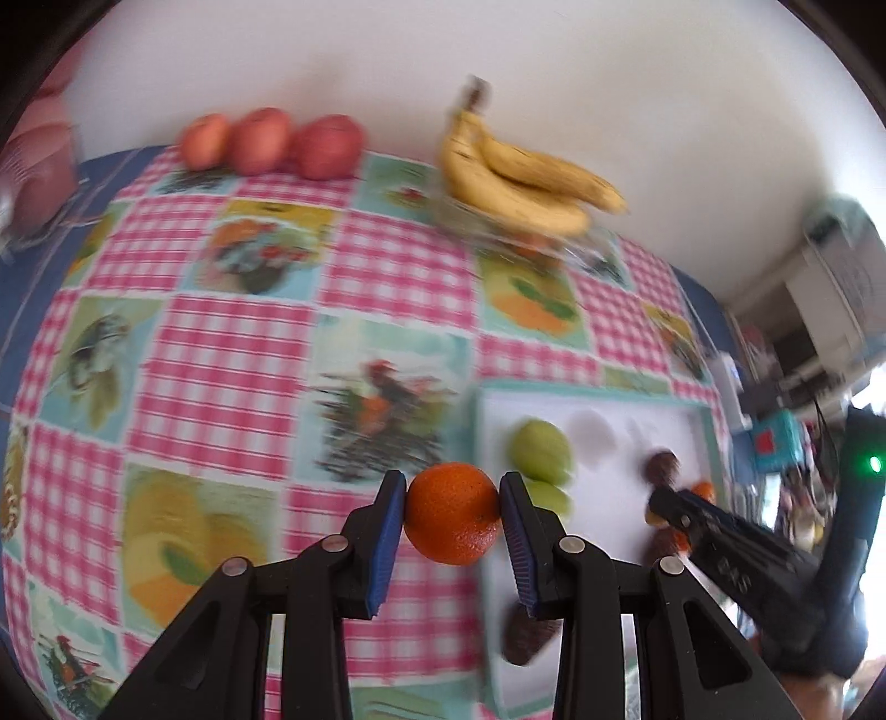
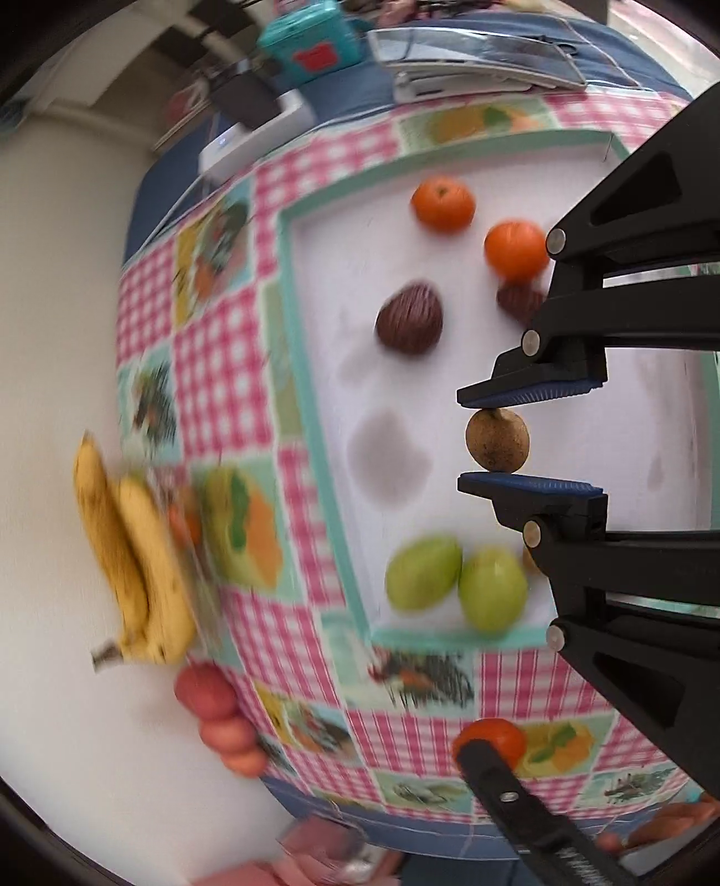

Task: Organize fruits
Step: 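Carry the orange and kiwi into the tray and lower them near the green fruits, then open both tools to release the orange and kiwi in the tray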

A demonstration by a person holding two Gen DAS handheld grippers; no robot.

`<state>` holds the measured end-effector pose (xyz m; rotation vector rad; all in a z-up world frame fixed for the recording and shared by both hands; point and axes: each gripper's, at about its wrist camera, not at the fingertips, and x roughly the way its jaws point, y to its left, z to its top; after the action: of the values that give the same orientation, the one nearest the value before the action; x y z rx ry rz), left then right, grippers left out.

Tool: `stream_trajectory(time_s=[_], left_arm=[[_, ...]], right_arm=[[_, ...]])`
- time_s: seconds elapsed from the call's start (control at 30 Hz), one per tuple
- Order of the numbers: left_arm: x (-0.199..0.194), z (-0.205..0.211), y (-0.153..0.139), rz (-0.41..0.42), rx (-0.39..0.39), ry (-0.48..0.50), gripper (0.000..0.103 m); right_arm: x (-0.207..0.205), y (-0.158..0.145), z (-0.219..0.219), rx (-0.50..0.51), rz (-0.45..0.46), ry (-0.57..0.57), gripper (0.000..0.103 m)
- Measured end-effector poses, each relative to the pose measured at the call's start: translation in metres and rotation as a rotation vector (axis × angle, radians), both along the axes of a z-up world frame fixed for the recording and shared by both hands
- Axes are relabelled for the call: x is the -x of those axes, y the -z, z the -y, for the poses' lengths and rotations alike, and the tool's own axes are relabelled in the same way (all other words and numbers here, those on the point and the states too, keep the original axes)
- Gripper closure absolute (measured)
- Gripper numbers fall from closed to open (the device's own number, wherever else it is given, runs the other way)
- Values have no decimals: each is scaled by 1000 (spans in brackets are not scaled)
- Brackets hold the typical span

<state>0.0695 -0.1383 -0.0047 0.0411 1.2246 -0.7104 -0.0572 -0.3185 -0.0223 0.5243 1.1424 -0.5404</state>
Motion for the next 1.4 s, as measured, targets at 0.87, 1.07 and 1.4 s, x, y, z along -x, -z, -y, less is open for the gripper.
stream_trajectory(time_s=[0.87, 1.07, 1.4], left_arm=[[50, 64, 40, 28, -220, 174, 66], [50, 62, 46, 8, -213, 168, 65], [45, 25, 23, 49, -176, 99, 41]], right_arm=[[14, 44, 24, -88, -36, 19, 78], [14, 42, 18, -52, -67, 2, 75], [26, 21, -8, 23, -68, -21, 45]])
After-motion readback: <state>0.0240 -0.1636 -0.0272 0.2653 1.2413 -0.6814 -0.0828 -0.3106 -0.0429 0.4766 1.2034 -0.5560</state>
